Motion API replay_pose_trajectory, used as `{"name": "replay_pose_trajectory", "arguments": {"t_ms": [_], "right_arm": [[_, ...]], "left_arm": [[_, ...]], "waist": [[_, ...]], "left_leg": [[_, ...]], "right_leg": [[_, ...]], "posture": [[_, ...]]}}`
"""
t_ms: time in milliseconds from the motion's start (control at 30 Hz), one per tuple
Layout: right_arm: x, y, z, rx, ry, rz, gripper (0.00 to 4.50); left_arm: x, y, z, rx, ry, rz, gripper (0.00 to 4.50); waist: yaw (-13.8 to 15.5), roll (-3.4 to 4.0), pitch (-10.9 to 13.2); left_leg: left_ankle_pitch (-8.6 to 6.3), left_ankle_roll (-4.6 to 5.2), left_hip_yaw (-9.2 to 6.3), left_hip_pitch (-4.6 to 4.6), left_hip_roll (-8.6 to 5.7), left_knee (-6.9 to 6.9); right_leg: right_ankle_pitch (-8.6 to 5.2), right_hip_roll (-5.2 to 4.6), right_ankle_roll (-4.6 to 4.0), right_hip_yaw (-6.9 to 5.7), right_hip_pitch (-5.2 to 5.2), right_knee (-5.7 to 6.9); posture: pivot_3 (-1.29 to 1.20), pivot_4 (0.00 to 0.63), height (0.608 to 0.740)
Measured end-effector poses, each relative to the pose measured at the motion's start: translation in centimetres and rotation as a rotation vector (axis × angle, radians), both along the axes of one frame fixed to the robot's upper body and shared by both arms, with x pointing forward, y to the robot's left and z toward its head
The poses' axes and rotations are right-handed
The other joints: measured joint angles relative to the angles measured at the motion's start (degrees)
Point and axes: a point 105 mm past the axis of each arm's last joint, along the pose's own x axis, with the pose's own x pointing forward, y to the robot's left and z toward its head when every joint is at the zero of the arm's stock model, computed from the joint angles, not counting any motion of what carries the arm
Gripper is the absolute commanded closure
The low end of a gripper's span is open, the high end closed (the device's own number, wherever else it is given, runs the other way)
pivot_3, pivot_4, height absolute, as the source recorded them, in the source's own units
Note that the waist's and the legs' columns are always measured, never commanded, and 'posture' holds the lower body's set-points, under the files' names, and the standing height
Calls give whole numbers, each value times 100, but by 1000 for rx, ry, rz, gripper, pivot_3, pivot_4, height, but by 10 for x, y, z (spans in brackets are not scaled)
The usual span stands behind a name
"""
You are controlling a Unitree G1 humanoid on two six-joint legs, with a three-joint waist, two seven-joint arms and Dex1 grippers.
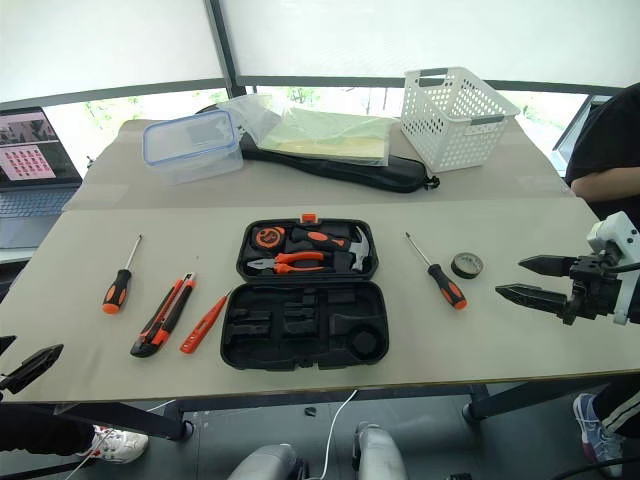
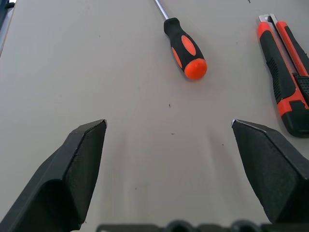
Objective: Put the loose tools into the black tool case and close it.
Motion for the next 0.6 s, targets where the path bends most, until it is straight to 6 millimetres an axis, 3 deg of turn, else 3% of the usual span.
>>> {"name": "replay_pose_trajectory", "arguments": {"t_ms": [267, 333, 433, 600], "right_arm": [[2, 5, 5, -11, -20, 5, 60], [3, 19, 15, 3, -54, 52, 60], [3, 58, 36, 23, -129, 186, 60], [-8, 113, 45, 67, -166, 365, 60]], "left_arm": [[16, -6, 6, -16, -15, 28, 34], [29, -15, 13, -25, -27, 5, 34], [53, -25, 22, -25, -19, 12, 34], [79, -29, 14, -71, 58, 63, 34]], "waist": [[13, 0, 0], [13, 0, 0], [7, -1, 0], [-20, -1, 1]], "left_leg": [[1, -3, -1, 0, 0, 4], [2, -11, -2, -1, 0, 7], [5, -27, -5, 2, 2, 6], [10, -24, -6, 7, 3, 5]], "right_leg": [[0, 0, 0, -1, 1, 5], [1, 0, 0, 0, 1, 5], [1, 6, 0, -1, 2, 9], [6, 11, -8, -3, -3, 15]], "posture": [[0, 150, 740], [0, 150, 740], [0, 150, 740], [0, 150, 740]]}}
